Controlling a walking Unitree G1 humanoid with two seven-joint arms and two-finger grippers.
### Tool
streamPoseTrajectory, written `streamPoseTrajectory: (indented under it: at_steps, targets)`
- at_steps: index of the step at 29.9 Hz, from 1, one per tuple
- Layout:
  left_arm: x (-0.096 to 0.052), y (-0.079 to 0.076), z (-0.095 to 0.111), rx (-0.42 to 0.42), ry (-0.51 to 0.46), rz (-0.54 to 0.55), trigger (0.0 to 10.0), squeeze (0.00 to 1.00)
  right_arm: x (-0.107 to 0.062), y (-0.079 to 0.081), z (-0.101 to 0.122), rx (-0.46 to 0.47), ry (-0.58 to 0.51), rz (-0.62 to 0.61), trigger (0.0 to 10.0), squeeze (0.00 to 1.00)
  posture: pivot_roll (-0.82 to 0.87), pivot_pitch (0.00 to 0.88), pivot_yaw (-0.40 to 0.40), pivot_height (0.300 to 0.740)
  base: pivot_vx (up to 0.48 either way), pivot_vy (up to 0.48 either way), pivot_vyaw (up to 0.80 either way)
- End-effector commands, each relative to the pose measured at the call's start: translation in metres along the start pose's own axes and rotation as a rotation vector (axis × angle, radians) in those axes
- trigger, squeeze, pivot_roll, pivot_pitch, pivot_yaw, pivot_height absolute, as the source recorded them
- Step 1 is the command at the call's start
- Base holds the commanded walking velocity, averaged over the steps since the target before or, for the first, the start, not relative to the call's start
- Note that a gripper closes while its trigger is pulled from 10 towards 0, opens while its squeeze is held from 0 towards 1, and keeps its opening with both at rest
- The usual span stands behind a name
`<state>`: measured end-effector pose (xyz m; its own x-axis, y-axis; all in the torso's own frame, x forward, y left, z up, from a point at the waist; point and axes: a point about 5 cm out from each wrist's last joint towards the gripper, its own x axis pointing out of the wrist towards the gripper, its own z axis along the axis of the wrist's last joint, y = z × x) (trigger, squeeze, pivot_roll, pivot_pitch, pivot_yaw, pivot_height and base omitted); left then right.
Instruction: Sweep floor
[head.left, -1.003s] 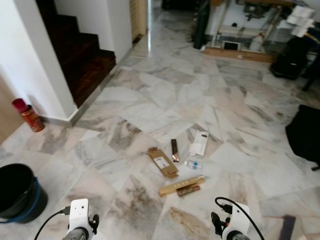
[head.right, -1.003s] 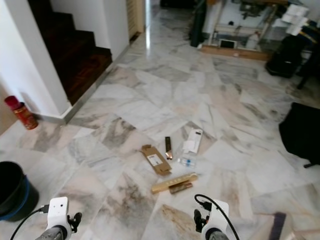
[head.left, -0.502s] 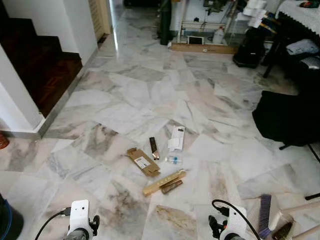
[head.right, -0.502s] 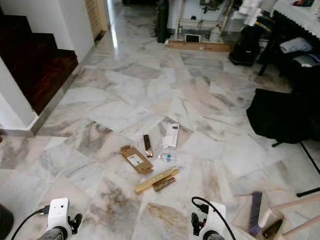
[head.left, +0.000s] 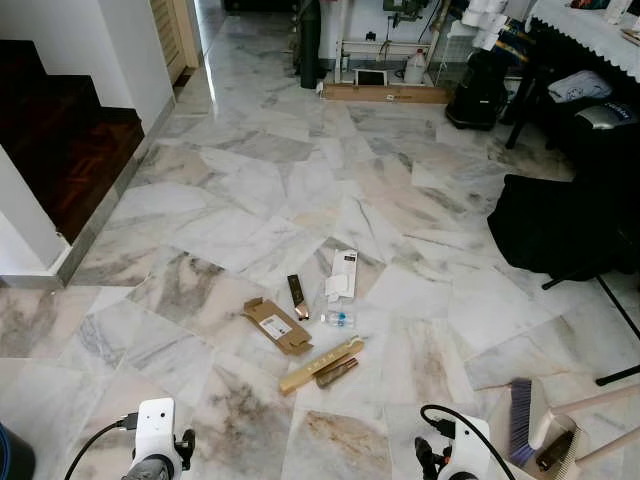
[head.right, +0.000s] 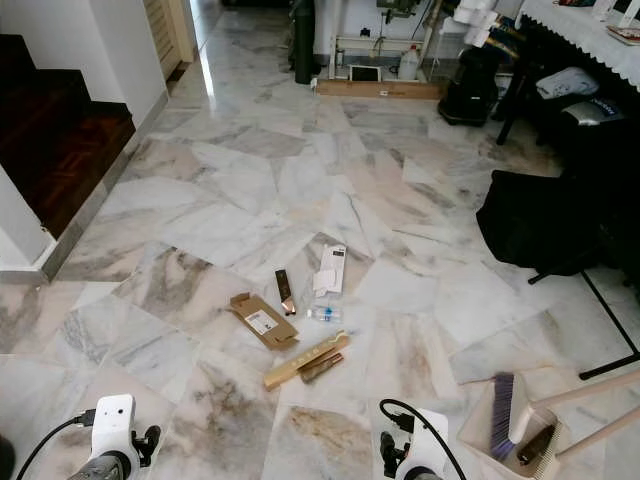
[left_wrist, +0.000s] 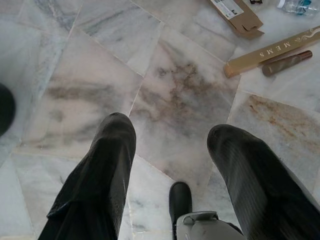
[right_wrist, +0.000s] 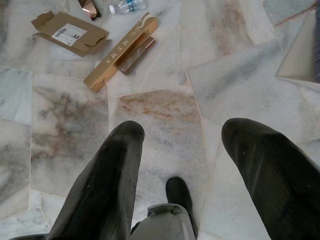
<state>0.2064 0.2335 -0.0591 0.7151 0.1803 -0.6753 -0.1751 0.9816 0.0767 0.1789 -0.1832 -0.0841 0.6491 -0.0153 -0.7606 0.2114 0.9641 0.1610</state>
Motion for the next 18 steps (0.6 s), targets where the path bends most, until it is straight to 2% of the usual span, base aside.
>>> streamPoseTrajectory:
  at_steps: [1, 18]
  targets:
    - [-0.0005, -0.0001, -0.0029, 0.009, 0.014, 0.000, 10.0, 0.00, -0.0012, -0.0040, -0.0040, -0.011, 0.023, -0.014, 10.0, 0.00, -0.02, 0.014, -0.039, 0.740, 0.000, 0.000, -0.54]
    - [-0.0002, -0.0006, -0.0013, 0.005, 0.006, 0.006, 10.0, 0.00, -0.0009, -0.0046, -0.0010, 0.005, 0.004, -0.016, 10.0, 0.00, -0.02, 0.018, -0.039, 0.740, 0.000, 0.000, -0.51]
